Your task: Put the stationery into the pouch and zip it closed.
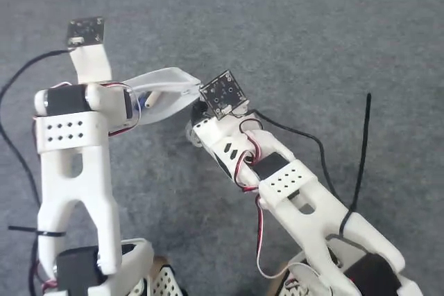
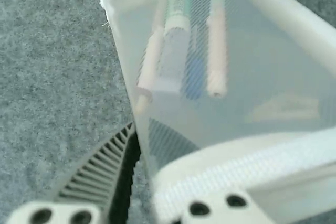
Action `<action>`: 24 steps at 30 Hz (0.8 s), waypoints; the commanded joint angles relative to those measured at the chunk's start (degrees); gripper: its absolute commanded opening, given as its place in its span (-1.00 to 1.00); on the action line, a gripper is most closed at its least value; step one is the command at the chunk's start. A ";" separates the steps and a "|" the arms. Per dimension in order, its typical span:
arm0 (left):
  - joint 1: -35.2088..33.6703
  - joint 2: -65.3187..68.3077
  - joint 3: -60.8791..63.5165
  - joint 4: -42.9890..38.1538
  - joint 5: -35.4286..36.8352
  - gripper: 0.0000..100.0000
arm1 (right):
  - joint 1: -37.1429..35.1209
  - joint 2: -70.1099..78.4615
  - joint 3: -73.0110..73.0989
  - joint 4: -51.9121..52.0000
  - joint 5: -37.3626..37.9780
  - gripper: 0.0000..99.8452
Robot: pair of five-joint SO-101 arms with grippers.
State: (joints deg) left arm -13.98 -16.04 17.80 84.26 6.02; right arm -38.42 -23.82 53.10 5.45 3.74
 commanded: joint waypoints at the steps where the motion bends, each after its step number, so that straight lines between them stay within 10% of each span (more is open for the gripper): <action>1: -1.05 2.11 3.82 -0.88 -0.53 -0.97 | 0.75 -0.40 -3.34 -1.89 -0.44 -0.85; 24: -1.05 2.11 3.82 -0.70 -0.53 -0.97 | 0.75 0.22 -3.60 -1.89 -3.78 -0.71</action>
State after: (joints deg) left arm -14.07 -16.04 17.80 84.26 6.02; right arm -38.42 -23.47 53.10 5.01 1.80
